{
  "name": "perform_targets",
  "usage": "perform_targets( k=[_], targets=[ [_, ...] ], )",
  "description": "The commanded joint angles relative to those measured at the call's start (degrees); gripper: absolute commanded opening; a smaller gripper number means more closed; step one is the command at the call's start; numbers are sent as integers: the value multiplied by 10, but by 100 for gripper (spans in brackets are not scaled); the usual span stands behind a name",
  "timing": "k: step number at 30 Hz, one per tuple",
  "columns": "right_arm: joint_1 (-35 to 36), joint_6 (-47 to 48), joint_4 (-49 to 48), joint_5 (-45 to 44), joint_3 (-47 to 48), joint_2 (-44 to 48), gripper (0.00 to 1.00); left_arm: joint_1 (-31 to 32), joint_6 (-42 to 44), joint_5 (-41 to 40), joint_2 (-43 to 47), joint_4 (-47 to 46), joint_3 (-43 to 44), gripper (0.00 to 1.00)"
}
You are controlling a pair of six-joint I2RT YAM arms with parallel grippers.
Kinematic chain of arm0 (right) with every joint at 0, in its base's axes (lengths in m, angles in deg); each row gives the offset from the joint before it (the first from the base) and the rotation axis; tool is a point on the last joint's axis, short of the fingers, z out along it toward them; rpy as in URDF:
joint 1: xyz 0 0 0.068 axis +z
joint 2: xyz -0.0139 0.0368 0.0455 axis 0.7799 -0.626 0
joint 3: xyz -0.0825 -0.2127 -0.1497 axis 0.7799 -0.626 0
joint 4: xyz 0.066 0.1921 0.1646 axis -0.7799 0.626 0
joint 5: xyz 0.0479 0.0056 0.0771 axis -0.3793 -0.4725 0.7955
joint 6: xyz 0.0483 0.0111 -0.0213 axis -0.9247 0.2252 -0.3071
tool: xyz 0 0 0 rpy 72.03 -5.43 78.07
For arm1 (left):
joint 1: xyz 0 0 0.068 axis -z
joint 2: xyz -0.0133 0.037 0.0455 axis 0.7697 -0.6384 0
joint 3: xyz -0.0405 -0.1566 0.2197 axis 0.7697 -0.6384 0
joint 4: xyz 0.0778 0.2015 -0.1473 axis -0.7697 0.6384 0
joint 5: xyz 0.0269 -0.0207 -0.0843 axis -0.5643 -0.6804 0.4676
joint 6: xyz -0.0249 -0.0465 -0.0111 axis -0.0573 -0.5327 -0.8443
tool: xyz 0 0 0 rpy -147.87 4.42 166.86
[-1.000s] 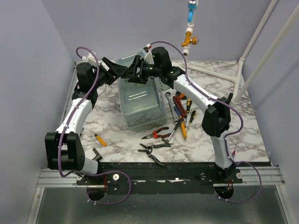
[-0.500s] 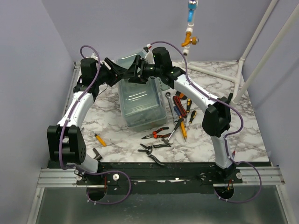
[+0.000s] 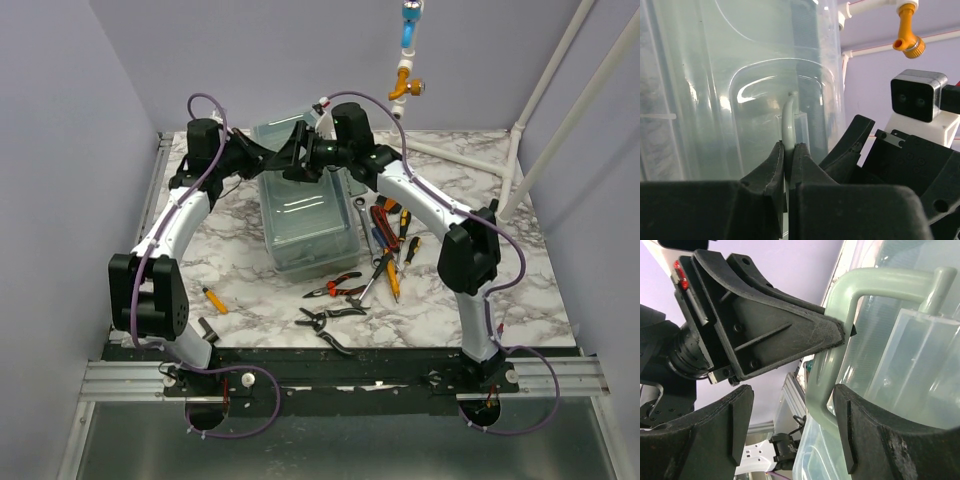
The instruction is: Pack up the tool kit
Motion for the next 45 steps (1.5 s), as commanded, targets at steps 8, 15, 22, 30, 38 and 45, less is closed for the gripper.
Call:
perform_targets(
  k=[8, 15, 22, 30, 38, 45],
  targets=[
    [-90, 35, 37, -13, -94, 124, 78, 53, 22, 3, -28, 14, 67, 0],
    [-158, 61, 53, -27, -157, 203, 81, 81, 16, 9, -50, 43, 148, 0],
    [-168, 121, 110, -142, -195, 250, 81, 83, 18, 5, -28, 64, 180, 0],
    [-168, 150, 110, -247, -268, 274, 80, 63, 20, 22, 10, 73, 181, 0],
    [-168, 164, 98, -277, -305, 269, 74, 14, 7, 80, 29, 43, 143, 0],
    [-151, 208, 110, -317, -282, 230, 67, -29, -10, 143, 16, -3, 110, 0]
  ],
)
